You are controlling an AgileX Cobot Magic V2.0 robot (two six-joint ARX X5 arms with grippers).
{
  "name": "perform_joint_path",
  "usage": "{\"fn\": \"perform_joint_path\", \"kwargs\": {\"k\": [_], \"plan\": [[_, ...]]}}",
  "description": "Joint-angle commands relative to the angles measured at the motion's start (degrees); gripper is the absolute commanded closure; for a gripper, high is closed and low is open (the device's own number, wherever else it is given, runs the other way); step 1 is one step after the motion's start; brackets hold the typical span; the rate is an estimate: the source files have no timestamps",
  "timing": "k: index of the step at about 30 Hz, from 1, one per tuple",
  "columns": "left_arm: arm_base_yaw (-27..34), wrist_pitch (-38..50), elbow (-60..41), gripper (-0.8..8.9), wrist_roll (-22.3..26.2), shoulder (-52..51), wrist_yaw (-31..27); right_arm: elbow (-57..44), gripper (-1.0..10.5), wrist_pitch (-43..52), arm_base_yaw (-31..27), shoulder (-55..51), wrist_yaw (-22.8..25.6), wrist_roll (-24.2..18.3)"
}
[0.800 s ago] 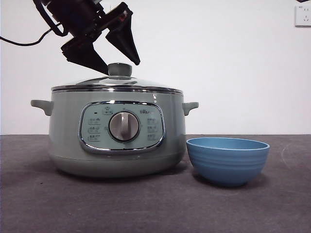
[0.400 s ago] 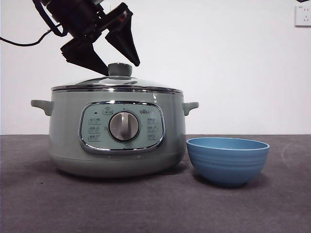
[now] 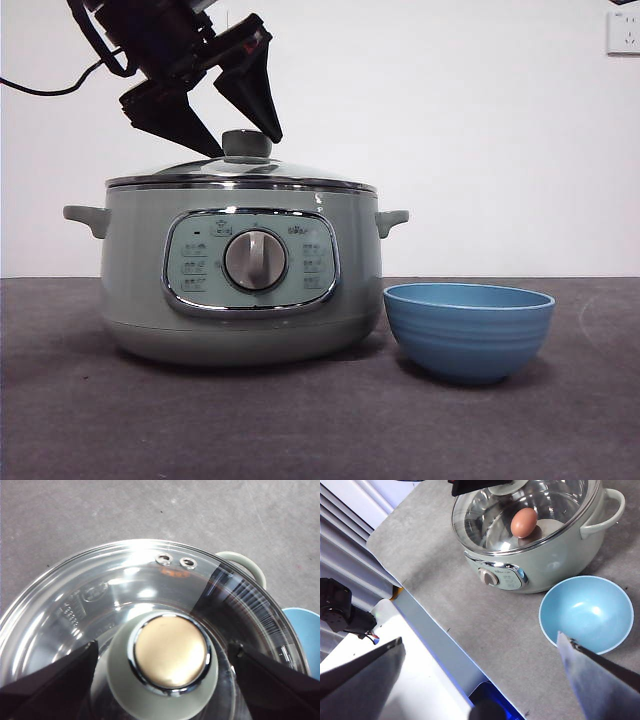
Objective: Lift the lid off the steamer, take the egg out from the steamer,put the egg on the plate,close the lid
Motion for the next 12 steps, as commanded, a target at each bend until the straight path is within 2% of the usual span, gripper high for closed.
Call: {"fn": "perform_joint_path", "kwargs": {"k": [1, 3, 6, 11, 12], "plan": [[-0.4, 0.0, -0.1, 3.78, 0.1, 0.4, -0.1, 0.2, 4.1, 0.3, 0.1, 0.0, 0.0, 0.2], [-0.7, 0.0, -0.1, 3.93, 0.1, 0.4, -0.1, 0.2, 4.1, 0.3, 0.1, 0.0, 0.0, 0.2], [-0.9, 0.1, -0.1, 4.84, 0.1, 0.4, -0.1, 0.2, 4.1, 0.3, 0.1, 0.0, -0.1, 0.2], [-0.9, 0.0, -0.1, 5.19, 0.0, 0.4, -0.1, 0.2, 4.1, 0.3, 0.1, 0.0, -0.1, 0.2], [-0.9, -0.1, -0.1, 5.65, 0.0, 0.4, -0.1, 0.2, 4.1, 0.3, 0.1, 0.0, -0.1, 0.2]]}}
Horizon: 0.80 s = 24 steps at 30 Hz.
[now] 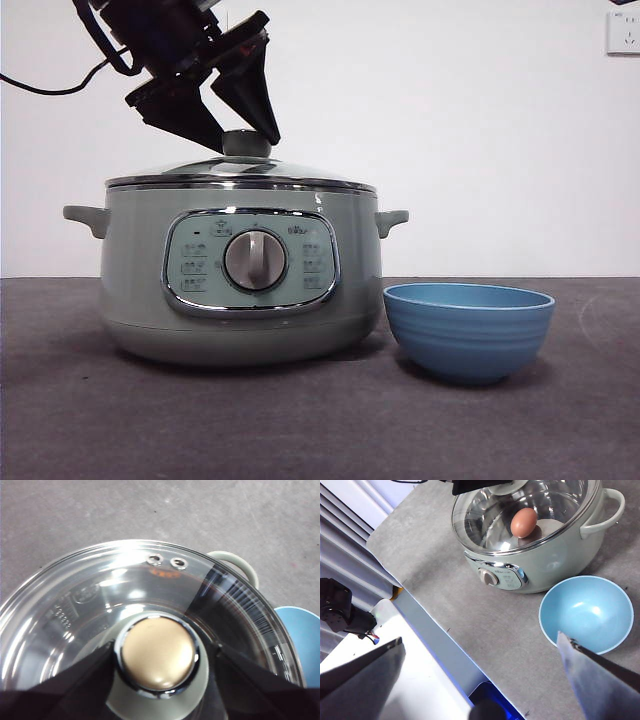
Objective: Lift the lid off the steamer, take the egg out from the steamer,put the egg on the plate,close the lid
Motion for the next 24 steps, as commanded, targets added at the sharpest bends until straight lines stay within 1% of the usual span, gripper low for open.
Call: {"fn": "perform_joint_path", "kwargs": {"k": [1, 3, 8, 11, 12, 24], "plan": [[-0.1, -0.1, -0.1, 6.11, -0.2, 0.4, 0.0, 0.2, 4.1, 0.3, 0.1, 0.0, -0.1, 0.2], [-0.1, 0.1, -0.1, 6.91, -0.9, 0.4, 0.0, 0.2, 4.1, 0.3, 0.1, 0.0, -0.1, 0.2], [-0.1, 0.0, -0.1, 7.07, -1.0, 0.4, 0.0, 0.2, 4.1, 0.3, 0.1, 0.0, -0.1, 0.2], [-0.1, 0.1, -0.1, 8.12, -1.0, 0.4, 0.0, 0.2, 4.1, 0.3, 0.1, 0.0, -0.1, 0.2], [-0.1, 0.2, -0.1, 8.25, -1.0, 0.4, 0.1, 0.2, 4.1, 0.3, 0.1, 0.0, -0.1, 0.2], [-0.1, 1.4, 0.0, 8.22, -1.0, 0.2, 0.1, 0.2, 4.1, 0.4, 0.1, 0.0, 0.0, 0.2]]}}
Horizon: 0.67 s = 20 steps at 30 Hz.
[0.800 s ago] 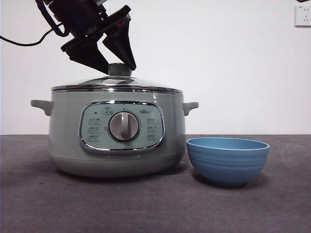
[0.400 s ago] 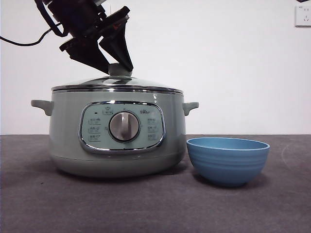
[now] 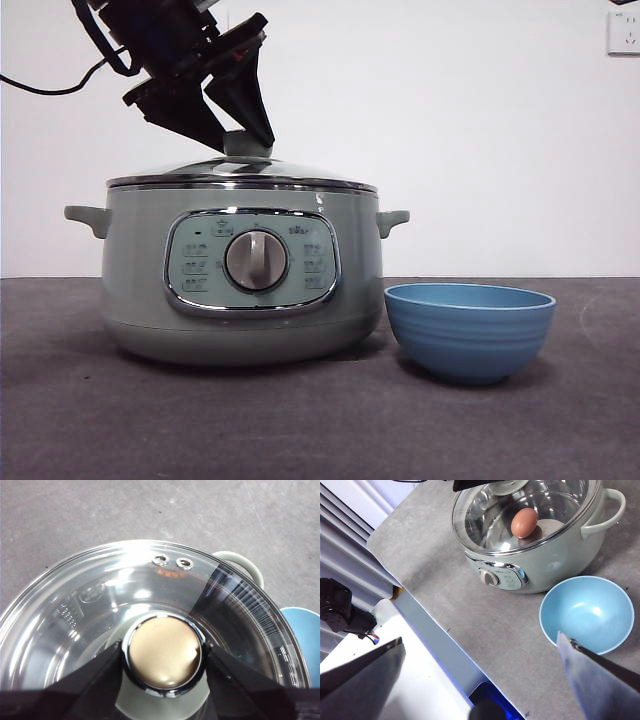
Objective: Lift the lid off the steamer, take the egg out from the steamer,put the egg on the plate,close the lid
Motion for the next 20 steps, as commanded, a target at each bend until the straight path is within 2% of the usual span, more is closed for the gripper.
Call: {"fn": "perform_joint_path", "kwargs": {"k": [1, 17, 20], "plan": [[-0.1, 1.2, 0.0, 8.22, -0.9, 0.1, 0.7, 0.2, 4.1, 0.4, 0.1, 0.0, 0.0, 0.2], [-0.1, -4.4, 10.1, 8.21, -0.9, -1.3, 0.7, 0.2, 4.1, 1.2, 0.1, 0.0, 0.0, 0.3], [-0.1, -5.7, 11.4, 8.21, -0.9, -3.6, 0.5, 0.2, 4.1, 2.6, 0.1, 0.1, 0.0, 2.0]]}}
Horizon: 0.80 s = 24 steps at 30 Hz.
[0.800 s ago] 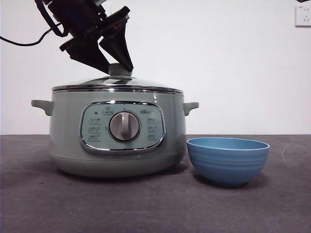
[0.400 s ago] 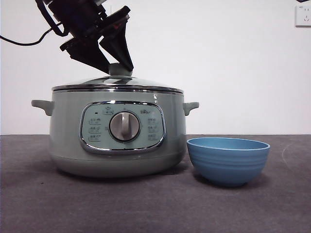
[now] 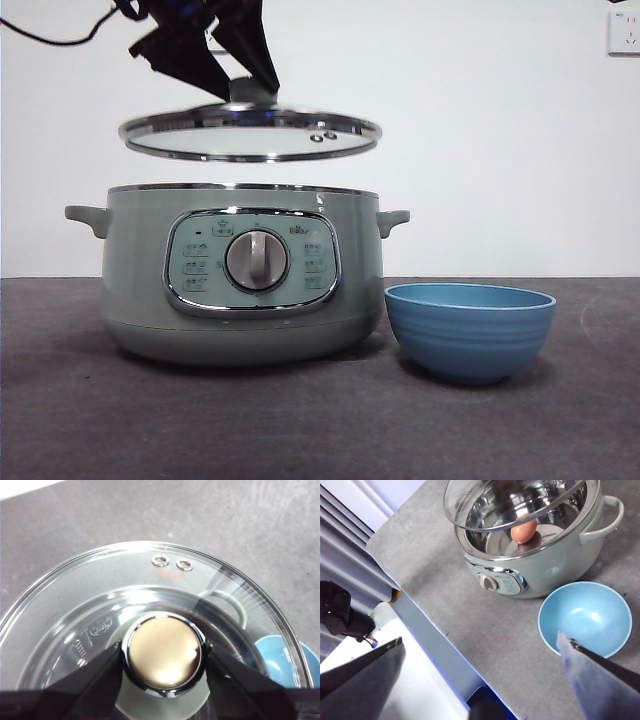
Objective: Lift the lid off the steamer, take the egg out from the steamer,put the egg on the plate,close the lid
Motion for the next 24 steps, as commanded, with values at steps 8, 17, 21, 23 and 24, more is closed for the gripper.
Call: {"fn": "perform_joint_path", "kwargs": {"k": [8, 17, 21, 23, 24], "plan": [[0.7, -2.6, 1.7, 8.22, -0.4, -15.6, 0.2, 0.2, 4.1, 11.3, 0.8, 1.9, 0.2, 9.9], [0.7, -12.0, 1.7, 8.22, 0.5, -30.4, -4.7, 1.1, 4.1, 21.8, 9.2, 10.3, 10.2, 17.1], [0.7, -16.2, 1.7, 8.22, 0.5, -35.7, -8.2, 3.8, 4.1, 23.8, 15.1, 16.4, 16.3, 17.3], [0.7, -18.2, 1.7, 8.22, 0.5, -37.9, -9.2, 6.4, 4.1, 24.0, 18.5, 20.5, 19.5, 17.3], [0.7, -19.0, 1.7, 8.22, 0.5, -39.1, -9.8, 7.9, 4.1, 24.0, 20.1, 22.8, 21.3, 17.3]]}}
